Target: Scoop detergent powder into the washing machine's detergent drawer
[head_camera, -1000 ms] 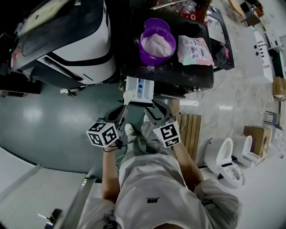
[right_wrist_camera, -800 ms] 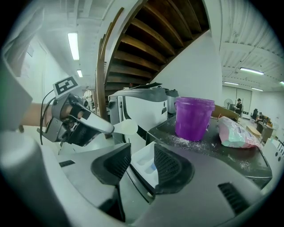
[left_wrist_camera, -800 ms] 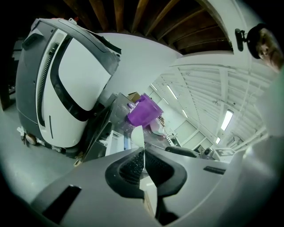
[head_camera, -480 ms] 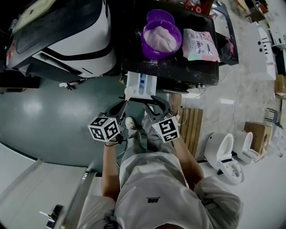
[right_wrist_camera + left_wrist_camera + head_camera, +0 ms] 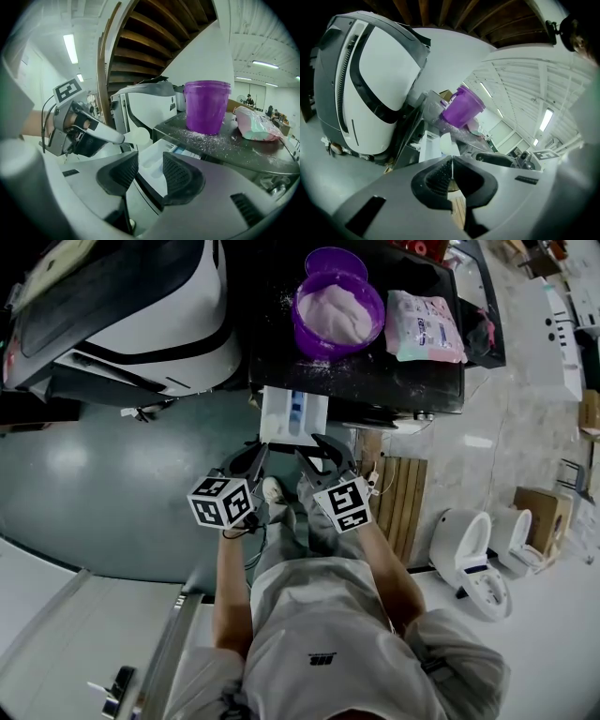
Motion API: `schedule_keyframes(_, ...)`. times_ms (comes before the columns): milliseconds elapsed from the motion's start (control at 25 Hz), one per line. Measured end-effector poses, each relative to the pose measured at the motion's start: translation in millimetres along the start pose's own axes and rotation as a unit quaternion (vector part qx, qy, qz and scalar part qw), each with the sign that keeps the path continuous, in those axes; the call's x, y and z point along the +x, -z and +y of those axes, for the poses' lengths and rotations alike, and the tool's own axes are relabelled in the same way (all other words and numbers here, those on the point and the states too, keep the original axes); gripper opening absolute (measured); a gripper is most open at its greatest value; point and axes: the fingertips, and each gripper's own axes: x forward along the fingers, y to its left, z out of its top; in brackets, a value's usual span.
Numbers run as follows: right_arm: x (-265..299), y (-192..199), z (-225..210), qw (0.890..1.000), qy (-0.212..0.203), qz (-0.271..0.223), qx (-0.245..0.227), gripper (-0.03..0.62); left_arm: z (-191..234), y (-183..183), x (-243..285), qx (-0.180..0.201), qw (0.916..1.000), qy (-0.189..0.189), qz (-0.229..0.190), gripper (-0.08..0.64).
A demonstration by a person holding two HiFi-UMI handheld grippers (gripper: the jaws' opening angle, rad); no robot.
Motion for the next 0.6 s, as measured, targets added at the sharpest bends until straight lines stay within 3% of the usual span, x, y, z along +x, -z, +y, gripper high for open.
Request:
schedule_keyframes(160,4,5,-3,1.0,-0.002,0.005,0.004,0.164,5,3,9,0.011,0.9998,-0.016,0.007,0.017)
schedule_keyframes(600,7,12,-10,1.0,-0.009,0.012,0.007,0.164,19,10,24,0.09,0.9908,-0.089,0.048,0.017)
